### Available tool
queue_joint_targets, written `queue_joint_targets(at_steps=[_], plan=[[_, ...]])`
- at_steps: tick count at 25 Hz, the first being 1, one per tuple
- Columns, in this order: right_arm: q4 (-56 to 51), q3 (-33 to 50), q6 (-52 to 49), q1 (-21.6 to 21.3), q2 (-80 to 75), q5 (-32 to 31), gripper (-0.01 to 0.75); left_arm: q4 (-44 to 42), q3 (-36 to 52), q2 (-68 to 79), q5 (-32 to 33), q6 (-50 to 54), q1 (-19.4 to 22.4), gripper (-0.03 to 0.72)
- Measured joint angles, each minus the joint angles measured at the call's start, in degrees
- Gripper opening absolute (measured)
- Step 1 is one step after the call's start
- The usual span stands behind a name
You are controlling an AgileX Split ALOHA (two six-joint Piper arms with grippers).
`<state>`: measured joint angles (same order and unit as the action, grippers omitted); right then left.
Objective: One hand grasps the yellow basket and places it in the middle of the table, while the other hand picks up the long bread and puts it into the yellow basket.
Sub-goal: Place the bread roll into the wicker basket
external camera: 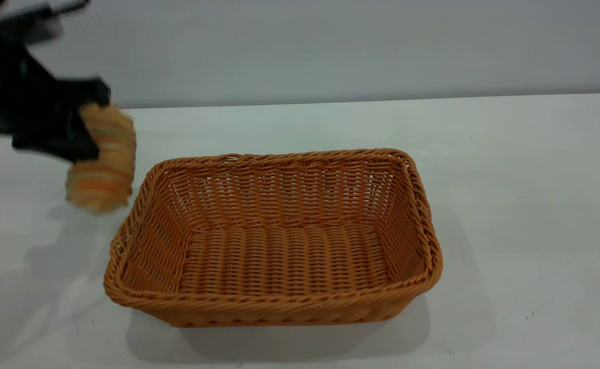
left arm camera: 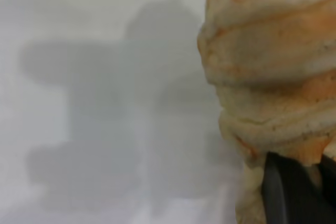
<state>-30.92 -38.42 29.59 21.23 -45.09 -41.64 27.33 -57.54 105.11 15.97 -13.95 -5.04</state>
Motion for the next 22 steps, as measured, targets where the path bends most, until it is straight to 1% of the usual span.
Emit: queue_joint_targets(at_steps=[2, 7, 12, 16, 17, 19, 22], plan=[[0.0, 0.0, 0.0, 0.0, 0.0, -0.1, 0.546, 1.1, 0.0, -1.7, 0.5, 0.0, -2.1, 0.063], [0.0, 0.0, 0.0, 0.0, 0.0, -0.4, 0.546, 2.2, 0.0, -1.7, 0.4, -0.3, -9.6, 0.063], [0.0, 0.0, -0.2, 0.0, 0.0, -1.0, 0.546, 2.2, 0.0, 2.0, -4.1, -2.1, -16.1, 0.063], [0.0, 0.0, -0.2, 0.0, 0.0, -1.7, 0.546, 2.2, -0.1, 5.6, -6.2, -2.7, -19.5, 0.067], [0.0, 0.0, -0.2, 0.0, 0.0, -2.1, 0.546, 2.2, -0.5, 6.6, -6.1, -2.9, -20.0, 0.079], [0.0, 0.0, -0.2, 0.0, 0.0, -2.6, 0.546, 2.2, -1.3, 7.9, -5.5, -3.7, -20.8, 0.132], [0.1, 0.0, -0.2, 0.0, 0.0, -2.8, 0.546, 2.3, -2.3, 8.2, -5.1, -4.6, -21.5, 0.310]])
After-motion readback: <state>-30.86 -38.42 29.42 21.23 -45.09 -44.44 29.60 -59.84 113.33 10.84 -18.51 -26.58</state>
